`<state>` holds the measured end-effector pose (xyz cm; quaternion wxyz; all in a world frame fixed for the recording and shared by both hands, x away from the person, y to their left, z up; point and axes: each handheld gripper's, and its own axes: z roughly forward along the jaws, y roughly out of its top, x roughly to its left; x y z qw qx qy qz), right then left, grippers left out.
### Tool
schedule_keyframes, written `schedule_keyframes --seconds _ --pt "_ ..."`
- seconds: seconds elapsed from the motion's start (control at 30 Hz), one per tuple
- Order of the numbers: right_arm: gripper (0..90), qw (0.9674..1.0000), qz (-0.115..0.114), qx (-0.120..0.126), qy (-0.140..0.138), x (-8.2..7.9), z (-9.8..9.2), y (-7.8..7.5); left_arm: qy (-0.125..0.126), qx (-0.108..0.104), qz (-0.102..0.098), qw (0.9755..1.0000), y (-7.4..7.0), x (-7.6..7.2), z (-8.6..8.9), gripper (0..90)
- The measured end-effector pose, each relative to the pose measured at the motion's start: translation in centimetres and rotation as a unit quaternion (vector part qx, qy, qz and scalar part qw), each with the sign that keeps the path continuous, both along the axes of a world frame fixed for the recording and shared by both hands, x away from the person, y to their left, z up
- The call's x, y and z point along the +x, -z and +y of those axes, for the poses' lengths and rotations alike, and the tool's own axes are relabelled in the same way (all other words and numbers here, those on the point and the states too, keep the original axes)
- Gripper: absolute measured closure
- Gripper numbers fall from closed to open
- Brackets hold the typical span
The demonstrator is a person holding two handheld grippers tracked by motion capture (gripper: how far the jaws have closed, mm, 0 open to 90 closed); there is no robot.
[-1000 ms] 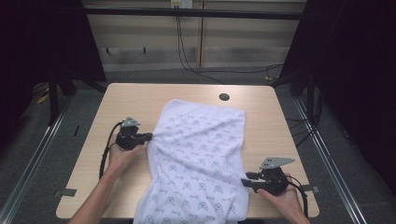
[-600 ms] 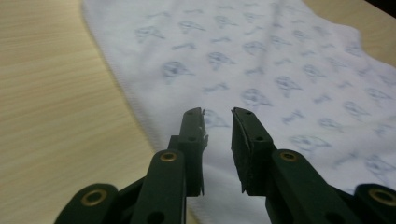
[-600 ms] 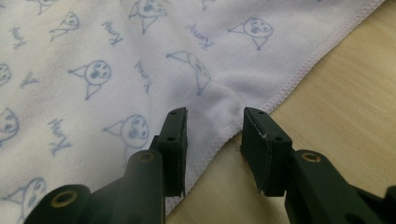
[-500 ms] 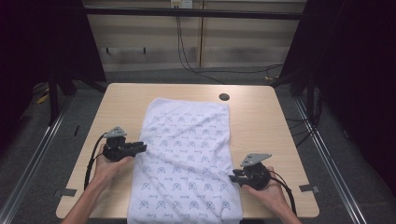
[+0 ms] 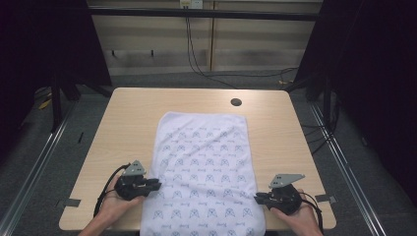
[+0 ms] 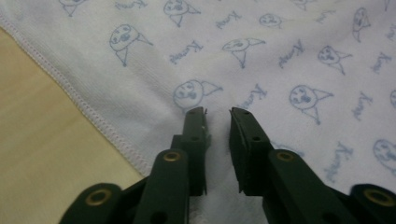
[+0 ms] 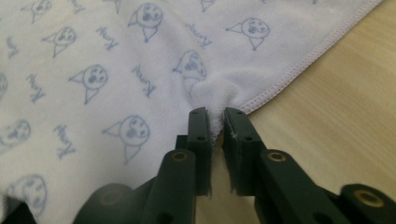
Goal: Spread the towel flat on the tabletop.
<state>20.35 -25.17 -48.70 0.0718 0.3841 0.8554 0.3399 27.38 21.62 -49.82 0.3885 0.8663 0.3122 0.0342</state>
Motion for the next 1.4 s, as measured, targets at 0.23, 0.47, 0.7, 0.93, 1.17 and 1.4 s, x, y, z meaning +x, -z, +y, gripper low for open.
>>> schedule_keyframes --seconds 0.23,0.47,0.7,0.93,1.17,1.4 --pt "69.2 0.9987 -0.03 0.041 -0.002 2.6 0.8 -1.1 -0.011 -0.039 -0.012 0.9991 -0.9 1.6 0.4 74.2" --pt "60.7 0.9989 -0.027 0.035 0.013 8.5 2.7 -0.5 -0.054 -0.04 -0.009 0.9977 -0.7 6.9 -0.7 71.2" --pt "54.3 0.9991 -0.04 0.001 0.015 12.9 4.8 1.3 -0.085 -0.034 -0.015 0.9957 -0.3 9.4 -1.3 65.9" --pt "59.8 0.998 -0.053 -0.024 0.024 11.8 4.1 1.2 -0.07 -0.014 -0.027 0.997 0.7 8.7 -1.5 63.8" --pt "82.0 0.9997 -0.019 0.003 0.012 9.3 2.1 1.0 -0.04 -0.005 -0.025 0.9989 0.6 7.6 -2.5 84.0" --pt "85.4 0.9998 -0.016 0.0 0.013 7.5 2.0 0.9 -0.024 -0.003 -0.023 0.9994 0.5 6.3 -3.0 86.3"
